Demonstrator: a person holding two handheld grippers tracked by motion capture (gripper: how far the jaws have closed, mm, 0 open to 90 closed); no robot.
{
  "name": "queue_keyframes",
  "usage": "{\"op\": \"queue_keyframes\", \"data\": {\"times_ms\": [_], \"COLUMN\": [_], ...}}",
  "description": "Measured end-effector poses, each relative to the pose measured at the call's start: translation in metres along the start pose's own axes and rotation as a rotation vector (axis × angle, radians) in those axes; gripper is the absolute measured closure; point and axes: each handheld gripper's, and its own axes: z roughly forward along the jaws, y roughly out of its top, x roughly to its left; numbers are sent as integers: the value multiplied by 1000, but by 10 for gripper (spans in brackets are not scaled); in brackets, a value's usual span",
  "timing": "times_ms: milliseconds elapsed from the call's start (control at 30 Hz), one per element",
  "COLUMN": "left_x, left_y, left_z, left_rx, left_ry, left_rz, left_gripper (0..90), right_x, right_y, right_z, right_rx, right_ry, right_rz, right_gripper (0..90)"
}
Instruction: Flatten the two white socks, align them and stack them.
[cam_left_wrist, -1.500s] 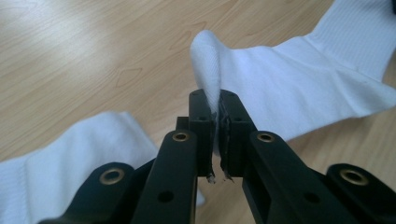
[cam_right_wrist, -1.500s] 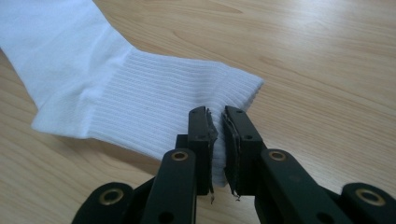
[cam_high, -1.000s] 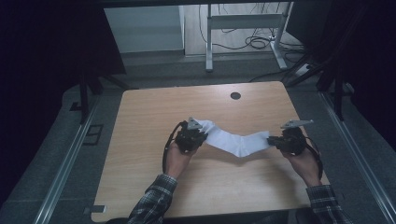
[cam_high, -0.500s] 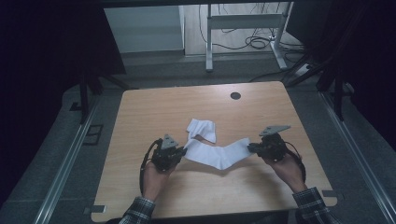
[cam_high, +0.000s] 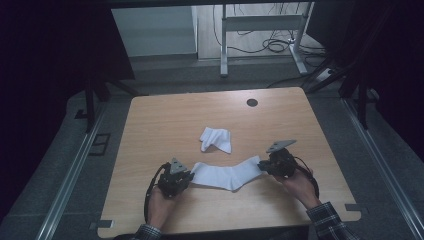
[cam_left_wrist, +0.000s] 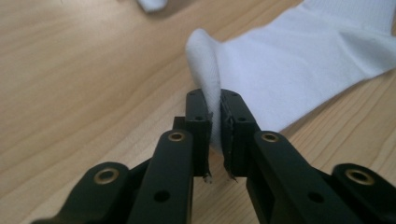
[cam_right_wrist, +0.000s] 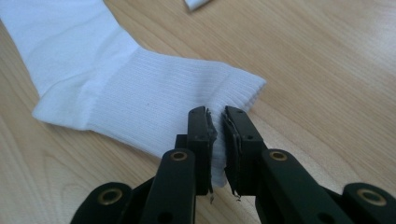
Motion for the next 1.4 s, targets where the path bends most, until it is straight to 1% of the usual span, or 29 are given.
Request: {"op": "queue_keyframes", "data": {"times_ms": [67, 100, 133, 167, 200, 267, 333, 400, 467, 533, 633, 767, 933, 1000, 1067, 1133, 1200, 1300, 1400], "left_x": [1, 2, 4, 5, 6, 9, 11, 14, 17, 20, 27, 35, 44, 47, 48, 50, 52, 55, 56], "left_y": [-3, -5, -6, -7, -8, -7, -3, 1, 6, 12, 25, 45, 70, 80, 85, 91, 95, 97, 98], "left_z": [4, 6, 7, 7, 6, 2, -3, -7, -9, -10, -9, -4, 9, 19, 26, 37, 47, 60, 71], "left_rx": [16, 21, 23, 21, 13, -8, -32, -53, -60, -69, -81, -104, -97, -87, -74, -57, -39, -21, -5], "left_ry": [4, 0, -2, -2, -5, -8, 1, 8, 14, 26, 28, 16, 13, 6, 8, 14, 28, 35, 36], "left_rz": [-11, -26, -35, -44, -61, -71, -74, -74, -67, -59, -50, -62, -61, -69, -66, -60, -58, -70, -87], "left_gripper": [800, 787, 765, 740, 716, 674, 633, 611, 602, 595, 596, 606, 644, 657, 673, 676, 678, 678, 688], "right_x": [0, 0, 0, 0, 0, 0, -2, -6, -11, -18, -26, -35, -44, -47, -52, -56, -60, -64, -64], "right_y": [-2, -4, -5, -6, -6, -5, -4, -5, -6, -9, -12, -17, -22, -24, -27, -30, -32, -35, -36], "right_z": [5, 7, 10, 11, 11, 7, 2, -1, -3, -5, -7, -9, -9, -9, -10, -10, -10, -10, -9], "right_rx": [18, 27, 41, 43, 40, 23, 0, -10, -14, -22, -35, -41, -46, -46, -45, -41, -39, -34, -26], "right_ry": [-9, -14, -20, -25, -24, -25, -23, -43, -62, -75, -92, -109, -133, -143, -149, -155, -161, -162, -159], "right_rz": [-8, -8, -18, -22, -22, -23, -21, -17, -12, 4, 23, 37, 35, 38, 45, 53, 65, 75, 74], "right_gripper": [779, 775, 765, 752, 741, 709, 685, 659, 629, 606, 564, 514, 462, 449, 442, 442, 442, 443, 442]}}
